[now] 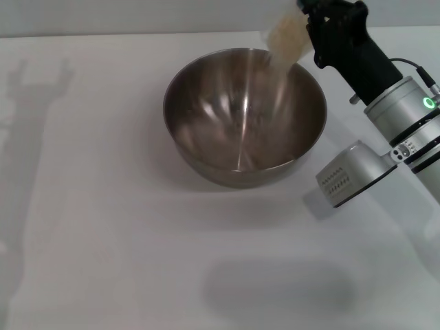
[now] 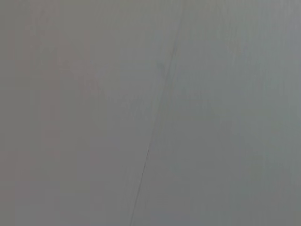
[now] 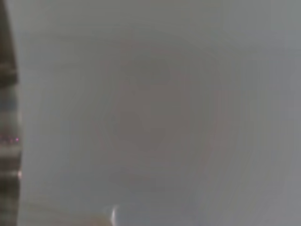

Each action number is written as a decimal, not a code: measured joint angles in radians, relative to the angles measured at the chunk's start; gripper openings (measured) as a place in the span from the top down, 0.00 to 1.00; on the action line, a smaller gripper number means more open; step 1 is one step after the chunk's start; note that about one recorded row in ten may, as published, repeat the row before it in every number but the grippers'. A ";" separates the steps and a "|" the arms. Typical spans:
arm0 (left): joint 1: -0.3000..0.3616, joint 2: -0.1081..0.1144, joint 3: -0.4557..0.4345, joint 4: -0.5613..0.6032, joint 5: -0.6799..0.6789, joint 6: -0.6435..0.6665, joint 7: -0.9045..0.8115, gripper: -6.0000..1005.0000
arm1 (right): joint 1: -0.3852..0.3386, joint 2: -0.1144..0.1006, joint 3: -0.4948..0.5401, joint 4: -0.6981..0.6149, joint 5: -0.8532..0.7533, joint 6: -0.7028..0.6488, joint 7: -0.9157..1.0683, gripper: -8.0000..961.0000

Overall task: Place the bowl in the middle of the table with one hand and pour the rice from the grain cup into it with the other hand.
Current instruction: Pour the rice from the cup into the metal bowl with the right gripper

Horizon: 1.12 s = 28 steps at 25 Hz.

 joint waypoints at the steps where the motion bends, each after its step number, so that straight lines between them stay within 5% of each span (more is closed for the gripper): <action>1: 0.002 -0.001 0.000 -0.003 0.000 0.000 0.000 0.13 | 0.005 0.000 0.000 -0.002 -0.013 0.008 -0.026 0.99; 28: 0.011 -0.001 0.004 -0.015 -0.001 0.010 -0.002 0.13 | 0.072 -0.004 0.000 -0.127 -0.231 0.003 -0.228 0.98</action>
